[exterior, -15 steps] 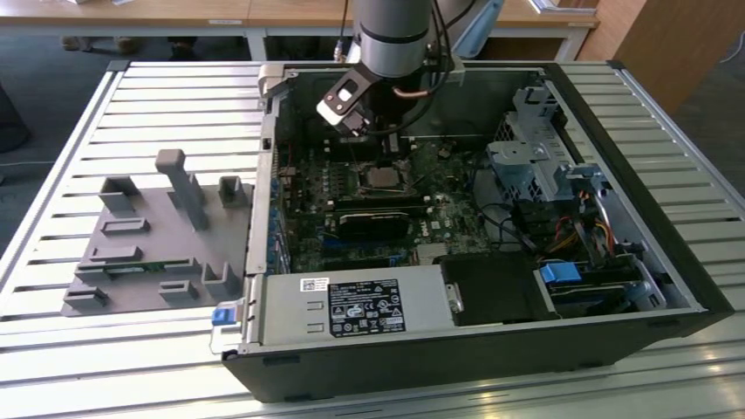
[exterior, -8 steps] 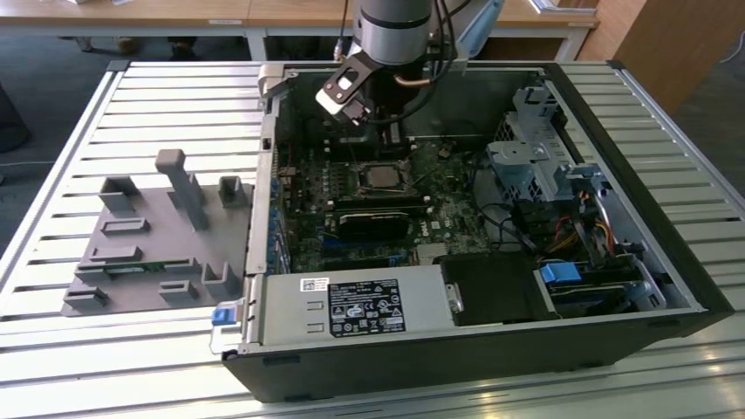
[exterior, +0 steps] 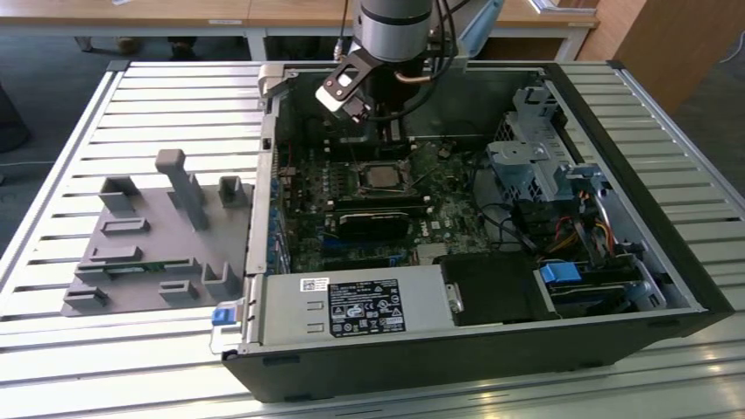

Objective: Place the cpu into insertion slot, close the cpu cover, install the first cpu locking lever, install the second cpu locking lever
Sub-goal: 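Place the cpu into insertion slot, then close the cpu cover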

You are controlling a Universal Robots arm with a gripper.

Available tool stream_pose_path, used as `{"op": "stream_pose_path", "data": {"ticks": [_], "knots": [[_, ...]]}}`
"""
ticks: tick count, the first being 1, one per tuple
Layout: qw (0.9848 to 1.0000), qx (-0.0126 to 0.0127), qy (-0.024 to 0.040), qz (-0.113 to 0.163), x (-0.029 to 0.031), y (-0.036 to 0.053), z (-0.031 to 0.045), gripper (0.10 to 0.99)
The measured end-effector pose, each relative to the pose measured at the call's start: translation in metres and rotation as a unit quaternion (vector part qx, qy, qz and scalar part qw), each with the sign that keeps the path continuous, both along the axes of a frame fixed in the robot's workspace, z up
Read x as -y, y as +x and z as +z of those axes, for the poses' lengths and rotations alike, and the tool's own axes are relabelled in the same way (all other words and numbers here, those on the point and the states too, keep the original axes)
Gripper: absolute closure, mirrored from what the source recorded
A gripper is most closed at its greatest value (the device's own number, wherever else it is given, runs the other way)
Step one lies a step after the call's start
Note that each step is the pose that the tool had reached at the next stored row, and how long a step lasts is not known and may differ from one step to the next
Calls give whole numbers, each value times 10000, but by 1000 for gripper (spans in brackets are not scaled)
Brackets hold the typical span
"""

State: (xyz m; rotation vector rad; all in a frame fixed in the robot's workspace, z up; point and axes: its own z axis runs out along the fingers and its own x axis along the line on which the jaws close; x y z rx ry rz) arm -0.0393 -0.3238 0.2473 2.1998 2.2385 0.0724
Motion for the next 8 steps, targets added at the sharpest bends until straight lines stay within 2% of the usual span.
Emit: {"op": "stream_pose_path", "data": {"ticks": [8], "knots": [[10000, 0, 0, 0, 0, 0, -24, 980]]}}
